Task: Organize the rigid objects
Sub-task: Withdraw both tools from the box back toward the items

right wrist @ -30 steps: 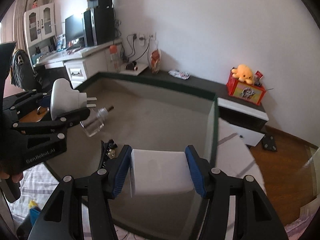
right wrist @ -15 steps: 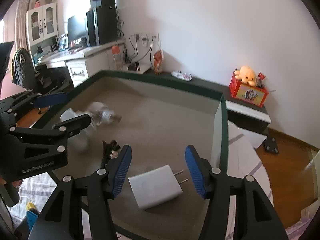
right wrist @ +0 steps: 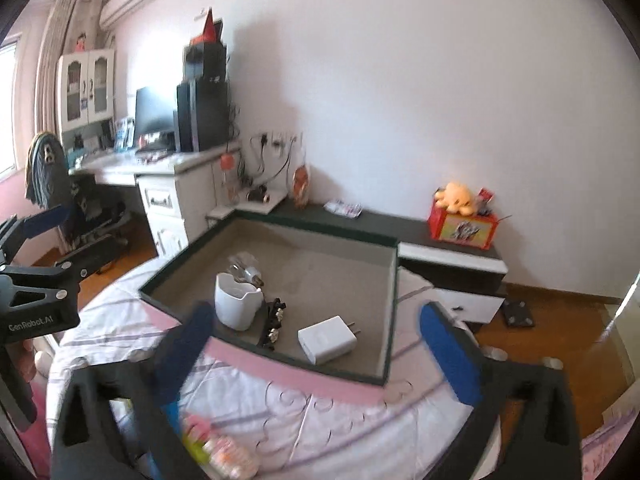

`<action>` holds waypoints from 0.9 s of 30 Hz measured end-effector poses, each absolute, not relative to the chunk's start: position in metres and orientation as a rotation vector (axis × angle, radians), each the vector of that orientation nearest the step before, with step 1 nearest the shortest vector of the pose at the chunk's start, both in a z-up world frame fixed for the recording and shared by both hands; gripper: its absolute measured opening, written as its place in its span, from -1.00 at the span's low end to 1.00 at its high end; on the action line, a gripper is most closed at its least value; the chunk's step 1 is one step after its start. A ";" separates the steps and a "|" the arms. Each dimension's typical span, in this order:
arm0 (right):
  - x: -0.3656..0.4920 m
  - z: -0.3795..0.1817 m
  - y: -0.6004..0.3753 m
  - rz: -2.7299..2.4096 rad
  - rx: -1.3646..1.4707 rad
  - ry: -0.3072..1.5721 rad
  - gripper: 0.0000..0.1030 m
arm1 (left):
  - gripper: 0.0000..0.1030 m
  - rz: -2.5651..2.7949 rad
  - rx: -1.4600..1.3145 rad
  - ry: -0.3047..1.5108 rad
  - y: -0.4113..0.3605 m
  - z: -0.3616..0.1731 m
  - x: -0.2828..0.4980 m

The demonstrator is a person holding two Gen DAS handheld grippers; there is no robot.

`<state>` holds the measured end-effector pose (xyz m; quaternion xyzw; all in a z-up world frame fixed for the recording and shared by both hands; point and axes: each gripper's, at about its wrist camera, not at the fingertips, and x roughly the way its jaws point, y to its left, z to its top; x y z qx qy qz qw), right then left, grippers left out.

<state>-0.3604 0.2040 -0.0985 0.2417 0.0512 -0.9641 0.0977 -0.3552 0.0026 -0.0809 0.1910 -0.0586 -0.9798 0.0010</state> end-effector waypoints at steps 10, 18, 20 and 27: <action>-0.234 -0.067 0.207 -3.001 0.516 0.108 1.00 | 1.00 -3.082 0.442 -0.155 -0.016 -0.059 -0.242; -0.163 -0.068 0.215 -3.066 0.477 0.027 1.00 | 1.00 -3.096 0.399 -0.172 -0.021 -0.058 -0.176; -0.149 -0.070 0.216 -3.076 0.475 0.027 1.00 | 1.00 -3.096 0.392 -0.167 -0.023 -0.060 -0.164; -0.121 -0.078 0.214 -3.098 0.494 0.035 1.00 | 1.00 -3.113 0.408 -0.190 -0.021 -0.069 -0.143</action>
